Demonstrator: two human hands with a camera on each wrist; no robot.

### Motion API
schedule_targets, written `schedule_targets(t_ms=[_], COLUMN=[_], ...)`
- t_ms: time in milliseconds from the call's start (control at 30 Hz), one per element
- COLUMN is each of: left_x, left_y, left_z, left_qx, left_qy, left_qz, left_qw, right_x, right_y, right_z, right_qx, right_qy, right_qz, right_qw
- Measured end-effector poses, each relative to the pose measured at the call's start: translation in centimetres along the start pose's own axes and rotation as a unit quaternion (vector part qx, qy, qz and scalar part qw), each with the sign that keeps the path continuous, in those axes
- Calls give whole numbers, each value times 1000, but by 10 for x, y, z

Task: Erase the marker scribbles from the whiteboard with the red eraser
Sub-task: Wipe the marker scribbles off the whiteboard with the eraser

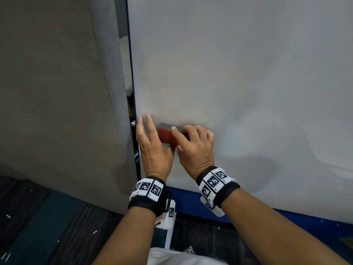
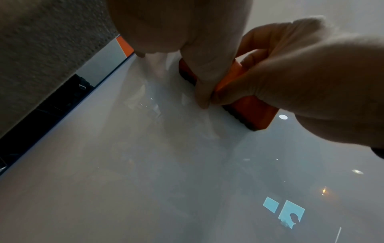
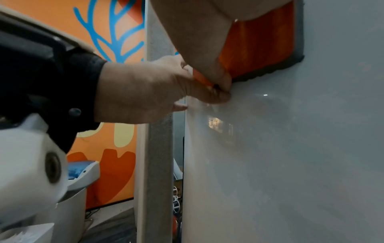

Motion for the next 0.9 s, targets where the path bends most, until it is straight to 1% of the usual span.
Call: schedule_targets(t_ms=[100, 200, 267, 333, 433, 500, 567, 633, 700, 767, 833, 900], left_x=[1, 6, 10, 11, 11, 11, 10, 8, 5, -4, -16, -26], left_y=[2, 3, 5, 6, 6, 4, 4, 4, 3, 2, 2, -1], left_z=[2, 6, 12, 15, 14, 13, 14, 14, 13, 10, 5, -2], left_qx=[6, -3, -4, -2, 4, 7, 12, 14, 20, 26, 28, 24], left_qy=[-8, -31, -48, -47, -43, -41, -39, -42, -46, -28, -6, 7], left_qz=[20, 36, 29, 26, 5, -14, -22, -25, -35, -44, -53, -55], left_qw=[1000, 999, 998, 999, 999, 999, 999, 999, 998, 998, 998, 998], right_x=[5, 10, 9, 7, -2, -5, -4, -4, -9, -21, -30, -34], right_y=[-11, -27, -30, -21, 2, 5, -1, -22, -51, -79, -90, -85], right_z=[-12, -37, -42, -27, 6, 11, 2, -17, -46, -73, -87, -78], right_qx=[-19, -51, -63, -53, -3, 11, 11, -22, -73, -116, -126, -105], right_qy=[-11, 7, 15, -1, -30, -33, -27, -4, 33, 68, 80, 73], right_qz=[-6, -26, -29, -17, 17, 28, 19, -5, -39, -70, -74, -58], right_qw=[1000, 998, 997, 998, 999, 999, 999, 1000, 996, 988, 986, 990])
Point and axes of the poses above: each hand's wrist, its own z-axis away from the middle knuckle, its own y-axis out of the palm, x = y × z, the point moved 9 cm from there along -z, towards the middle knuckle, and after that the axes turned 9 degrees about y, right-handed, at the moved point
